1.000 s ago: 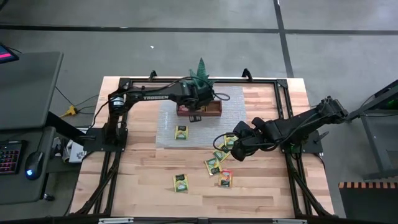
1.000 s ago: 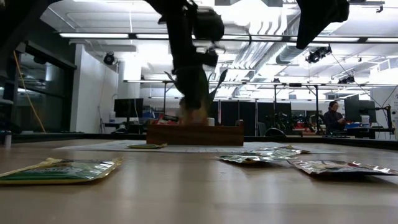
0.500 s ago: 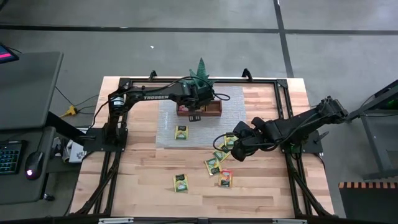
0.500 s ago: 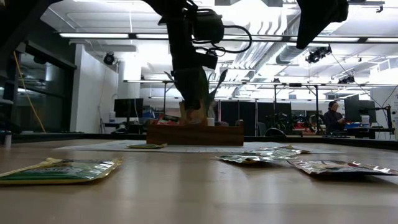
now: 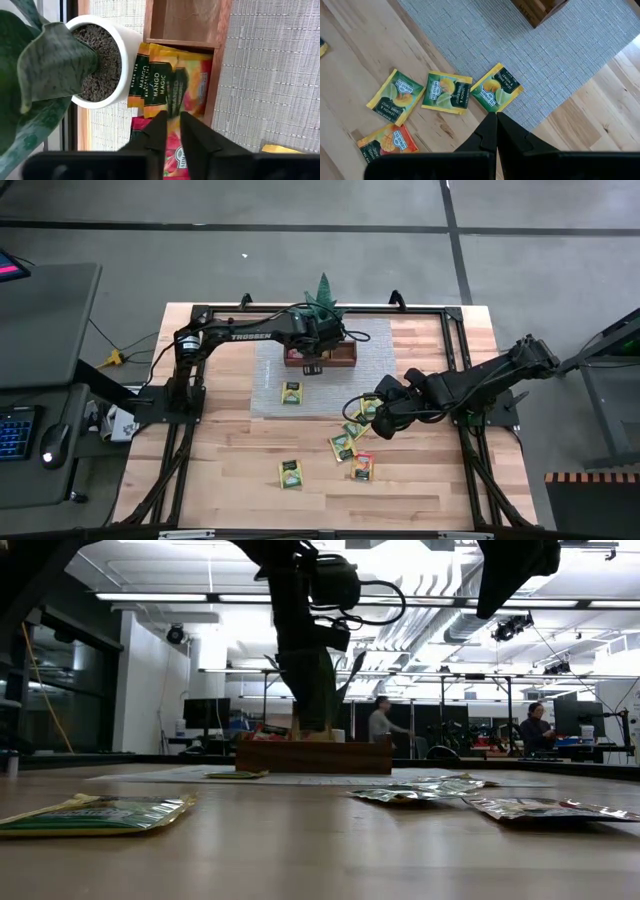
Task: Pick & Place Tea
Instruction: Put the orange tea bag into the middle section of the wooden organizer
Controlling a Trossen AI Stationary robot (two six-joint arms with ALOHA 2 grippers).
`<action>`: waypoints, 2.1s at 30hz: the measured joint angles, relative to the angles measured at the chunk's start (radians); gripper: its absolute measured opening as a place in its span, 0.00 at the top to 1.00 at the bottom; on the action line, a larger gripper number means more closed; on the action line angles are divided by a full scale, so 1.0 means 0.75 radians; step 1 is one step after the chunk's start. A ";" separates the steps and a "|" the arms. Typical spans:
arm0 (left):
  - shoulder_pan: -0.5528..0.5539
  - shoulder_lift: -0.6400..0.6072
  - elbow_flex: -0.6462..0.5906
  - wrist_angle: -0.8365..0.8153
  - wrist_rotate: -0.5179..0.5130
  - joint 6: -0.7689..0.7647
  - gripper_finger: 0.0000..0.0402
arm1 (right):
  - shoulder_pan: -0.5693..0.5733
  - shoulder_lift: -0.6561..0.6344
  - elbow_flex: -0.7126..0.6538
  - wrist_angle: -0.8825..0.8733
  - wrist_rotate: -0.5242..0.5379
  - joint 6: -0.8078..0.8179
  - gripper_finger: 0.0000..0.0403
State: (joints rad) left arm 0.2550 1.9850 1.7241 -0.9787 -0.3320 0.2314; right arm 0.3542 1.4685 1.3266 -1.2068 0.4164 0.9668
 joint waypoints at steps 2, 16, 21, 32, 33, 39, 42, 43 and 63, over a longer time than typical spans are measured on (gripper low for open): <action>0.000 0.000 0.000 0.000 -0.001 0.000 0.81 | 0.000 0.000 0.000 0.000 0.000 0.000 1.00; 0.000 0.000 0.025 -0.089 -0.081 -0.156 0.63 | 0.000 0.000 0.000 0.001 -0.001 0.000 1.00; -0.001 -0.002 0.060 -0.166 -0.058 -0.205 0.63 | 0.000 0.000 0.000 0.001 0.000 0.000 1.00; -0.022 -0.115 0.085 -0.294 -0.035 -0.304 0.63 | -0.001 0.000 0.000 0.001 0.000 0.001 1.00; -0.029 -0.124 0.089 -0.281 -0.043 -0.317 0.63 | 0.000 0.000 0.000 0.001 0.000 0.001 1.00; -0.072 -0.238 0.095 -0.350 -0.097 -0.382 0.63 | -0.001 0.001 0.000 0.001 -0.001 0.001 1.00; -0.103 -0.295 0.079 -0.448 -0.110 -0.404 0.63 | 0.000 0.000 0.000 0.000 -0.005 0.001 1.00; -0.120 -0.306 0.089 -0.421 -0.129 -0.419 0.63 | 0.000 0.000 0.000 0.000 -0.006 0.001 1.00; -0.501 -0.622 -0.128 -0.543 -0.198 -0.933 0.63 | 0.195 0.000 0.001 0.060 -0.149 0.113 1.00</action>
State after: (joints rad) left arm -0.1208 1.5187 1.6280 -1.3861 -0.4806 -0.4684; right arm 0.5006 1.4685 1.3270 -1.1615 0.3047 1.0513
